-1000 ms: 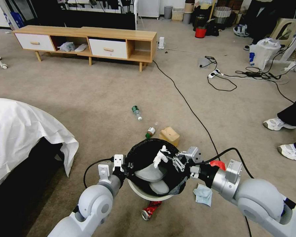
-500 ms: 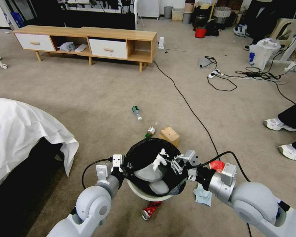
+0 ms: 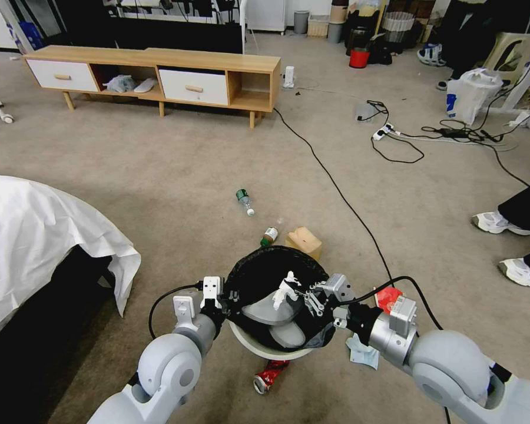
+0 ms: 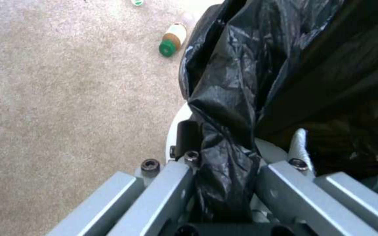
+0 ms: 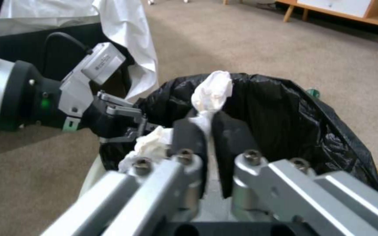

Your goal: Pick up the trash bin and place the garbage on the floor into it.

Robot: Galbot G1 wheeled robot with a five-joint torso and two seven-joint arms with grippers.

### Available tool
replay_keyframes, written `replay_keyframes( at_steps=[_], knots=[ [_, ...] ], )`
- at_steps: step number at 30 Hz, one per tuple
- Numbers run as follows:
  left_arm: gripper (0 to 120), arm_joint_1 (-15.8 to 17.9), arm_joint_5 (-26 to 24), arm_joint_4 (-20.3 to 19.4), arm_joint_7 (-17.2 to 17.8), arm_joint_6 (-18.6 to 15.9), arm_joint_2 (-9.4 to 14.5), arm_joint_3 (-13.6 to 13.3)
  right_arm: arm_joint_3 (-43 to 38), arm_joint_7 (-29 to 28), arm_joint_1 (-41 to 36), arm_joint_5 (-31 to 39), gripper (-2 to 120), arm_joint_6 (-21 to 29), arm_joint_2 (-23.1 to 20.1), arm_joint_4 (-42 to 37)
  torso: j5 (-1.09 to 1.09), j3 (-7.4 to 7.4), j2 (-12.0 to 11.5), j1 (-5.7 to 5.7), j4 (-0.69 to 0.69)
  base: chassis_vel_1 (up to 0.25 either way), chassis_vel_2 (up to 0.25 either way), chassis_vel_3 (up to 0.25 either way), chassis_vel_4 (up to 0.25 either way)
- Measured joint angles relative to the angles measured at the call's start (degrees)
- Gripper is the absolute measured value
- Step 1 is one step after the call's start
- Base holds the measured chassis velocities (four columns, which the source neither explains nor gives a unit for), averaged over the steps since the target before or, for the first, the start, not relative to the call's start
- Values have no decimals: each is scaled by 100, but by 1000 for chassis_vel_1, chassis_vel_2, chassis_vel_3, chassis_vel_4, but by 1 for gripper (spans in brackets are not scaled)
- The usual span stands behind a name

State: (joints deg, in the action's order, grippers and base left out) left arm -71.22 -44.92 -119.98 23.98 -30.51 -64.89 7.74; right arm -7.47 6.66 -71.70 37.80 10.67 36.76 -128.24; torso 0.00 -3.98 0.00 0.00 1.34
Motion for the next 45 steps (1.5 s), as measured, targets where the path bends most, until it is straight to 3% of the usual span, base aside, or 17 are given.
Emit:
replay_keyframes(
  at_steps=[14, 45],
  knots=[
    [1, -68, -26, -73, 10, 17, -5, 10, 32, -91, -48, -58, 59, 20, 64, 92, 0, 0, 0, 0, 0, 0, 0, 0, 0],
    [1, -144, -81, -108, 76, 2, -21, 27, 52, -107, -22, -161, 64, -75, 197, 229, 0, 0, 0, 0, 0, 0, 0, 0, 0]
  ],
)
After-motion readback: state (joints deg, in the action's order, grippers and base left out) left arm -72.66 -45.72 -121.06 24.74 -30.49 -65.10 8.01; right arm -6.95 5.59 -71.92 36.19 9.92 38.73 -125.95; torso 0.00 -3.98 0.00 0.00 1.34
